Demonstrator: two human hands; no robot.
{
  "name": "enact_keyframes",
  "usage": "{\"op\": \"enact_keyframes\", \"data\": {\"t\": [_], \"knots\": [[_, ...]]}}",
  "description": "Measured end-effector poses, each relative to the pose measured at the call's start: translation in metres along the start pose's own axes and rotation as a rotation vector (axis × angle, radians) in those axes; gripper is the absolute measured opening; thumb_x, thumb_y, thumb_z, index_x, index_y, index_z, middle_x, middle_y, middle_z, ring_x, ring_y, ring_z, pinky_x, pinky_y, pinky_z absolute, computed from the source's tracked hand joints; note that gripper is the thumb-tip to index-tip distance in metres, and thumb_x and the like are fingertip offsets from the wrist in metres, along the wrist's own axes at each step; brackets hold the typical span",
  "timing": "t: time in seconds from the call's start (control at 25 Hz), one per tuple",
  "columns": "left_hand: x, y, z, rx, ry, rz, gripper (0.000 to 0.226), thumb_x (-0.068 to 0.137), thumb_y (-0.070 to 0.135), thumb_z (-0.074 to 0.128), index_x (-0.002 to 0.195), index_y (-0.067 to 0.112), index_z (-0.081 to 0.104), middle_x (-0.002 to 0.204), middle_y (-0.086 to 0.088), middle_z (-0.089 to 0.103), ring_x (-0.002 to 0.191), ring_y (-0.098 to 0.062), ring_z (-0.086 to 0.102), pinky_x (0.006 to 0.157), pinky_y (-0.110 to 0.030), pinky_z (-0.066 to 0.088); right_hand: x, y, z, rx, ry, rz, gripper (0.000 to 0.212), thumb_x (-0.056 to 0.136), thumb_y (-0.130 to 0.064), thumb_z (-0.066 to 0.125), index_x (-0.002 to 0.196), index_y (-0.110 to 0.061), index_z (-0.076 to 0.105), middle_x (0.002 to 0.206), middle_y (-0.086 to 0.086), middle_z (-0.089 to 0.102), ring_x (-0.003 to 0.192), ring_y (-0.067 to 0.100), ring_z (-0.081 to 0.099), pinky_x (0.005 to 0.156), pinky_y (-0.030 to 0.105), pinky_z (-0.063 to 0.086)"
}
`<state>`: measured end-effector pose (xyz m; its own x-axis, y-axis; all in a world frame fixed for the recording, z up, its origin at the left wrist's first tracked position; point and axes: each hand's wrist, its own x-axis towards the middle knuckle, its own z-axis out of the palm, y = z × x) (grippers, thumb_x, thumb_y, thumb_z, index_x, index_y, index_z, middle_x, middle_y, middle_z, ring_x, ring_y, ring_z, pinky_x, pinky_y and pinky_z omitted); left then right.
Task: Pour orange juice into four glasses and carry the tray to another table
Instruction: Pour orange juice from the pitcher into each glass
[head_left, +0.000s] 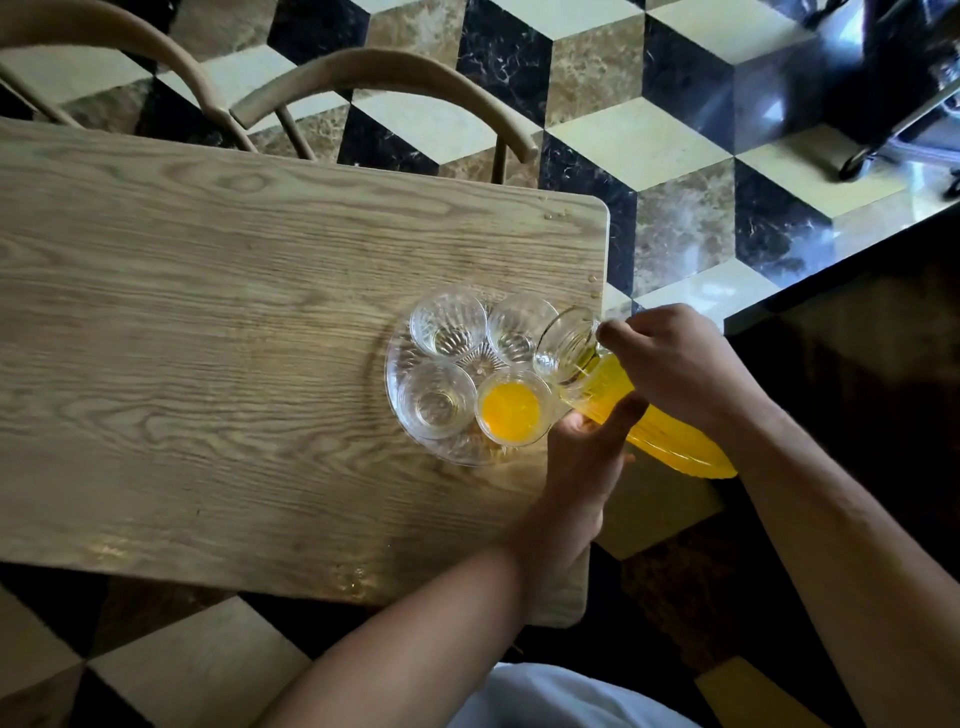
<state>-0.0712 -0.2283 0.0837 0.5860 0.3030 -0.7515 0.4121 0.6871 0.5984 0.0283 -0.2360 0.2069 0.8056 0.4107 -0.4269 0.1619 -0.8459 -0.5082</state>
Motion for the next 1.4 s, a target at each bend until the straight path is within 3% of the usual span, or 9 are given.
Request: {"op": "enact_keyframes", "data": {"t": [0.2, 0.4, 0.6, 0.72, 0.84, 1.12, 1.32, 1.4], "knots": [[0.009, 0.015, 0.014, -0.007, 0.032, 0.000, 0.086, 0.049, 0.074, 0.081, 0.100, 0.008, 0.061, 0.093, -0.009, 0.064, 0.089, -0.023, 0.067, 0.088, -0.055, 0.062, 0.022, -0.004, -0.005, -0.041, 0.001, -0.016, 0.044, 0.091, -0.030, 0.056, 0.056, -0.010, 0.040, 0.055, 0.012, 0.042, 0.054, 0.023, 0.035, 0.053, 0.034, 0.028], [0.013, 0.022, 0.023, -0.067, 0.071, -0.047, 0.112, 0.019, 0.092, 0.080, 0.094, 0.011, 0.060, 0.086, -0.008, 0.058, 0.085, -0.020, 0.062, 0.085, -0.060, 0.061, 0.037, -0.008, -0.005, -0.102, -0.042, -0.020, 0.044, 0.092, -0.028, 0.056, 0.056, -0.008, 0.042, 0.056, 0.013, 0.045, 0.058, 0.026, 0.041, 0.053, 0.034, 0.032], [0.014, 0.027, 0.025, -0.147, 0.019, -0.057, 0.108, 0.011, 0.092, 0.079, 0.083, 0.015, 0.054, 0.079, -0.002, 0.055, 0.078, -0.020, 0.062, 0.088, -0.057, 0.062, 0.048, -0.012, -0.002, -0.163, -0.050, -0.034, 0.041, 0.091, -0.029, 0.056, 0.059, -0.005, 0.046, 0.059, 0.016, 0.048, 0.060, 0.030, 0.044, 0.053, 0.033, 0.034], [0.015, 0.028, 0.026, -0.187, 0.007, -0.067, 0.107, 0.009, 0.091, 0.080, 0.081, 0.017, 0.053, 0.083, -0.003, 0.054, 0.087, -0.024, 0.061, 0.089, -0.055, 0.062, 0.052, -0.015, -0.002, -0.184, -0.056, -0.029, 0.041, 0.091, -0.030, 0.056, 0.060, -0.005, 0.047, 0.059, 0.016, 0.049, 0.060, 0.031, 0.045, 0.053, 0.032, 0.035], [0.018, 0.029, 0.027, -0.212, 0.021, -0.078, 0.108, 0.010, 0.090, 0.081, 0.085, 0.016, 0.056, 0.090, -0.003, 0.056, 0.092, -0.025, 0.062, 0.088, -0.055, 0.063, 0.054, -0.020, -0.001, -0.202, -0.069, -0.037, 0.042, 0.091, -0.030, 0.055, 0.057, -0.008, 0.043, 0.055, 0.011, 0.046, 0.057, 0.029, 0.043, 0.051, 0.032, 0.034], [0.015, 0.034, 0.031, -0.279, 0.029, -0.137, 0.115, 0.014, 0.086, 0.083, 0.100, 0.013, 0.061, 0.105, -0.005, 0.057, 0.107, -0.028, 0.061, 0.071, -0.036, 0.064, 0.057, -0.025, 0.000, -0.259, -0.077, -0.025, 0.039, 0.089, -0.031, 0.055, 0.059, -0.007, 0.047, 0.056, 0.010, 0.048, 0.054, 0.029, 0.041, 0.052, 0.032, 0.036], [0.015, 0.033, 0.033, -0.326, -0.002, -0.171, 0.112, 0.013, 0.084, 0.084, 0.097, 0.015, 0.059, 0.102, -0.003, 0.054, 0.126, -0.039, 0.061, 0.076, -0.041, 0.064, 0.059, -0.027, -0.001, -0.300, -0.091, -0.030, 0.041, 0.089, -0.032, 0.055, 0.057, -0.009, 0.044, 0.053, 0.009, 0.044, 0.052, 0.028, 0.038, 0.050, 0.031, 0.033], [0.015, 0.032, 0.034, -0.339, -0.006, -0.181, 0.109, 0.013, 0.083, 0.085, 0.094, 0.016, 0.057, 0.098, -0.004, 0.052, 0.120, -0.038, 0.063, 0.078, -0.043, 0.065, 0.059, -0.027, -0.001, -0.316, -0.091, -0.028, 0.042, 0.089, -0.032, 0.055, 0.055, -0.010, 0.042, 0.053, 0.009, 0.044, 0.053, 0.029, 0.038, 0.050, 0.030, 0.034]]}}
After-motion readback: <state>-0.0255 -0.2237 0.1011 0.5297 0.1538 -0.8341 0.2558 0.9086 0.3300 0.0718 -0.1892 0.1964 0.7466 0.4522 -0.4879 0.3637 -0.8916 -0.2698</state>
